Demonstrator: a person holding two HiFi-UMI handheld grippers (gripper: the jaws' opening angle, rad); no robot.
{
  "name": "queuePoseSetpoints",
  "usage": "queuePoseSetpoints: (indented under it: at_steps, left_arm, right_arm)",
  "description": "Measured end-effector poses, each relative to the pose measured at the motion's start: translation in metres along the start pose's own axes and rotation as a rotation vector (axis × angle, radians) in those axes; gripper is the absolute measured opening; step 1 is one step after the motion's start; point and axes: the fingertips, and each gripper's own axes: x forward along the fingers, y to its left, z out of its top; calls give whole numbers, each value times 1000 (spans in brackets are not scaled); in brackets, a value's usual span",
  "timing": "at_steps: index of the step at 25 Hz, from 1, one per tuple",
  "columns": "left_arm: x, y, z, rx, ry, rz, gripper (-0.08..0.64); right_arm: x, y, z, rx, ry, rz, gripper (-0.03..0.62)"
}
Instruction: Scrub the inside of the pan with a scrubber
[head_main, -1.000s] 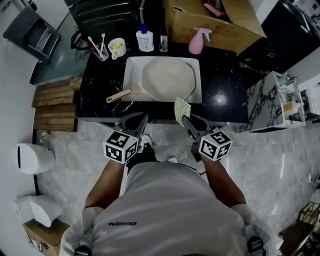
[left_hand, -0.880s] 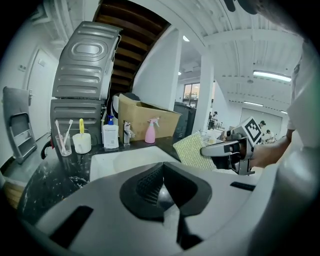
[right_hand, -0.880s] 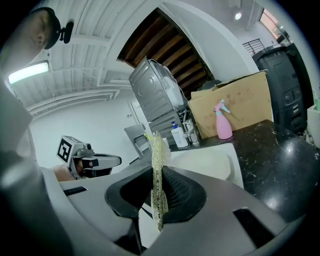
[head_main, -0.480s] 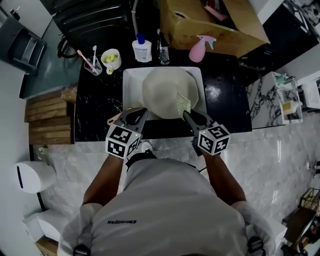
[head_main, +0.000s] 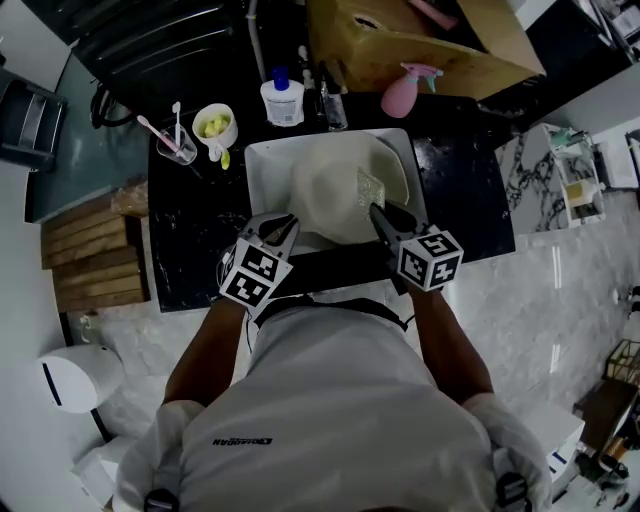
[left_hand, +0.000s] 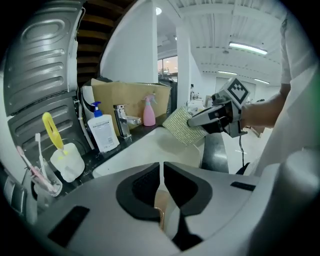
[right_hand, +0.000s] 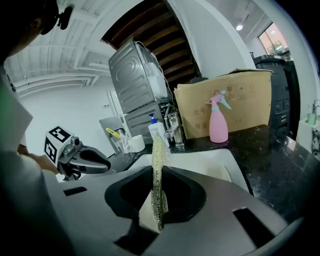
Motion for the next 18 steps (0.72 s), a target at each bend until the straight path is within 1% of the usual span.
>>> queuePoseSetpoints:
  at_steps: [2, 4, 5, 7, 9, 11, 13, 16, 18]
  left_arm:
    - [4, 3, -11, 26, 34, -28, 17]
    - [8, 5, -24, 70, 86, -52, 20]
    - [11, 6, -32, 91, 117, -66, 38]
    - [16, 5, -45, 119, 179, -96, 128]
    - [21, 4, -57, 134, 236, -125, 174]
    - [26, 2, -71, 141, 295, -150, 201]
    - [32, 3, -83, 135, 346, -159, 219]
    - [44, 9, -91, 114, 384, -126, 222]
    - [50, 10, -96, 102, 420, -118, 222]
  right_arm:
    - [9, 0, -1, 10, -1, -12, 72]
    - [16, 1, -4, 21, 0, -18, 72]
    - [18, 2, -5, 25, 3, -17, 72]
    - [22, 2, -8, 24, 16, -9, 72]
    - [27, -1, -8, 14, 28, 1, 72]
    - [32, -5, -8, 10, 36, 13, 72]
    - [36, -8, -5, 3, 44, 31, 72]
    - [41, -11, 3, -28, 57, 80, 72]
    - [42, -15, 4, -43, 74, 112, 72]
